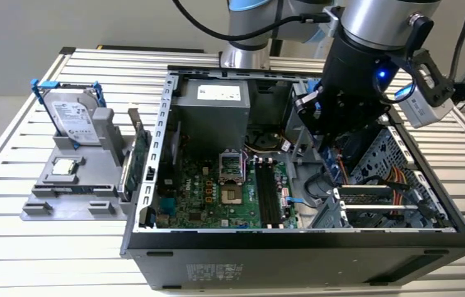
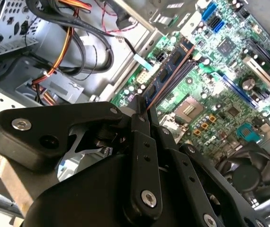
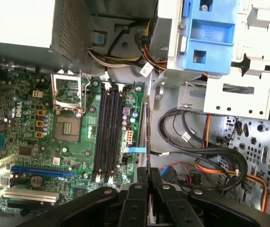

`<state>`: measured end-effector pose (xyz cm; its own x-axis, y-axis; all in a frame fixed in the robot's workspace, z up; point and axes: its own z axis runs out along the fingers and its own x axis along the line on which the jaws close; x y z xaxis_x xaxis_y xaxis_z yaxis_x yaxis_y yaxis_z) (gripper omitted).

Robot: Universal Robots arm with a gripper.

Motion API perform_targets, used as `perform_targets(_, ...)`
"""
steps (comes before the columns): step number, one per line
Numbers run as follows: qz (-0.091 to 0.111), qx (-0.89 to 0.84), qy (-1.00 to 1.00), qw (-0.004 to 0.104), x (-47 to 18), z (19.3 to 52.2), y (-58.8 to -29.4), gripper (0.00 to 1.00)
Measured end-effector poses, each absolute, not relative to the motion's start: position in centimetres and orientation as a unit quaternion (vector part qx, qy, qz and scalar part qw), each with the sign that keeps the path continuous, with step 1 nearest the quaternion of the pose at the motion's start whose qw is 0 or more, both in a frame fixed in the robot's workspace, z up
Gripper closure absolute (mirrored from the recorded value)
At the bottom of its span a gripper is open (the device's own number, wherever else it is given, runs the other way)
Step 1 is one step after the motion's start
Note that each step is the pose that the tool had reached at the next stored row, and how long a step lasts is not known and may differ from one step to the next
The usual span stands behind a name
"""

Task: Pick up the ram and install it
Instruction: 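Insert the ram into the slot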

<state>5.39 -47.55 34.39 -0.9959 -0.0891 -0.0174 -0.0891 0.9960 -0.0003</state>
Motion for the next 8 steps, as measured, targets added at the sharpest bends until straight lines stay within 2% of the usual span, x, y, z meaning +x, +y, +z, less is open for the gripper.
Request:
perform_targets(5, 0.001, -0.045, 0.999, 0.009, 5.38, 34.38, -46.90, 1.00)
perform_targets(8, 0.008, -0.044, 0.999, 0.009, 5.37, 34.32, -46.89, 1.00)
